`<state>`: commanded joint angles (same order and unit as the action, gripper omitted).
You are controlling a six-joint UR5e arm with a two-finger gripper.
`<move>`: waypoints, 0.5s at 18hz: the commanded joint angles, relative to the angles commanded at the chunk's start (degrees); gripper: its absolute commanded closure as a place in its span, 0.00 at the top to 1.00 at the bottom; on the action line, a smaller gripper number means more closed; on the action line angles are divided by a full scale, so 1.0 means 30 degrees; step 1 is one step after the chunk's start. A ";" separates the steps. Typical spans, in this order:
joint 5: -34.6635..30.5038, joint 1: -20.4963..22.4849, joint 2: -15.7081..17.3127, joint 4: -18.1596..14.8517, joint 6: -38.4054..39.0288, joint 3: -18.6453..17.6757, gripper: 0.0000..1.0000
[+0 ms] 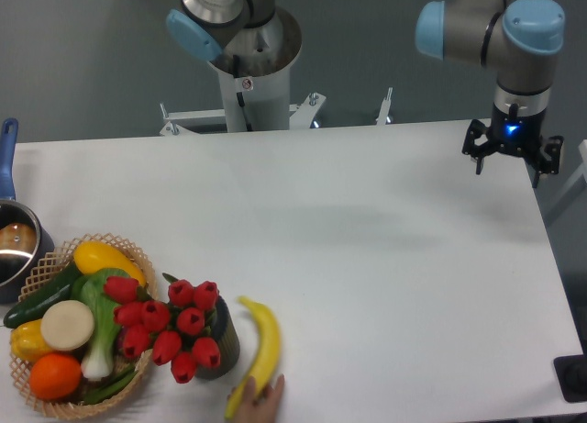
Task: Pick up the flowers from the vase
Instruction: 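Move the open gripper from its start pose toward the tulip vase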
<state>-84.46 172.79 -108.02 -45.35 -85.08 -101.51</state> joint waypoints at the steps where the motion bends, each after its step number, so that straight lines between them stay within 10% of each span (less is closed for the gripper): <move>1: 0.0000 -0.0029 0.0000 0.0000 0.0000 0.0000 1.00; 9: 0.0844 -0.0410 0.0673 0.0000 0.0263 -0.1082 1.00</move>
<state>-81.93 171.56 -106.00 -45.35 -84.29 -104.76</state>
